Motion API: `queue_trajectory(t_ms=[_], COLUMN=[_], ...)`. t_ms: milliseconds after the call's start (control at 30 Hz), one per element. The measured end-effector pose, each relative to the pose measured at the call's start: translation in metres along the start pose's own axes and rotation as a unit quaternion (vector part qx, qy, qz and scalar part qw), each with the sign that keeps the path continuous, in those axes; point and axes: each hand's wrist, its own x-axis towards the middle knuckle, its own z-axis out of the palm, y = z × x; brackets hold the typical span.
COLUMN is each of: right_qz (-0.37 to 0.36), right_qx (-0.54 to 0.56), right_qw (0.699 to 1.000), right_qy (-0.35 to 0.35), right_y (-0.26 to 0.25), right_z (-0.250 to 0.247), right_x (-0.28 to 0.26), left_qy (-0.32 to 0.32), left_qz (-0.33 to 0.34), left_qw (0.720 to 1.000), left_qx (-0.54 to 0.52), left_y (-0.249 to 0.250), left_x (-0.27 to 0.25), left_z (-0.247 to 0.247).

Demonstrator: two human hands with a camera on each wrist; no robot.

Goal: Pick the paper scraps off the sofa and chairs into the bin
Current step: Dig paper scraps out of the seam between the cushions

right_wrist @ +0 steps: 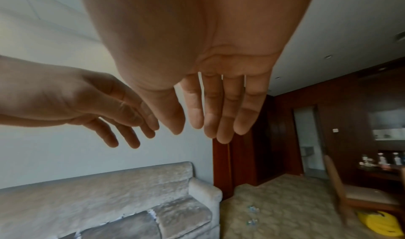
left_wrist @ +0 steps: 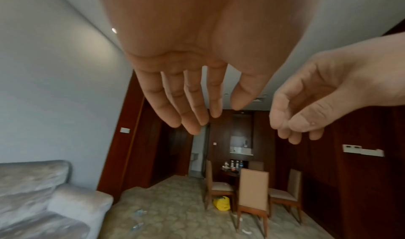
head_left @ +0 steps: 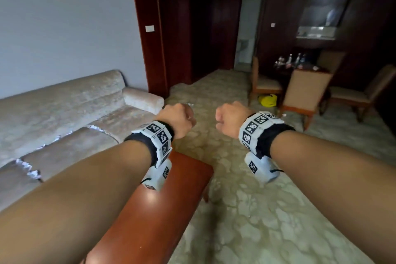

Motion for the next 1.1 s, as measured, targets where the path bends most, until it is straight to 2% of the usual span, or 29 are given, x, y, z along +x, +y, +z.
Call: queue_trajectory(t_ms=[167,400,467,600,700,800,900,1033,1100], right_qz=[0.06,0.138,0.153,0.165,0.182,0.168,0.116,0.016,-0.012], right_qx=[-0.028,-0.065,-0.075,-0.055,-0.044,-0.041,-0.057,-0.075,-0.046], right_qw=[0.998,0.988,0.985,0.985,0.982,0.985,0.991,0.996,0.999], right_qy=[-0.017,-0.016,-0.027,-0.003,-0.01,-0.023,-0.042,-0.04,-0.016], right_y=[0.108,0.257,0.3,0.369,0.423,0.466,0.495,0.52,0.529], right_z=[0.005,-0.005,-0.016,-0.03,-0.026,-0.012,0.004,0.001,-0.009], right_x=[0.046,0.146,0.185,0.243,0.285,0.341,0.406,0.49,0.528], left_qy=[-0.052,-0.107,-0.119,-0.111,-0.113,-0.12,-0.115,-0.092,-0.079], left_qz=[0.07,0.145,0.156,0.15,0.16,0.159,0.133,0.054,0.019], left_qw=[0.996,0.983,0.98,0.982,0.98,0.979,0.983,0.989,0.992], left_qx=[0.018,0.04,0.04,0.02,0.036,0.035,0.059,0.098,0.096], left_y=[0.078,0.167,0.195,0.238,0.267,0.278,0.27,0.254,0.248], left_x=[0.103,0.285,0.346,0.434,0.488,0.537,0.586,0.653,0.679], left_z=[0.066,0.155,0.171,0.189,0.208,0.227,0.243,0.243,0.231])
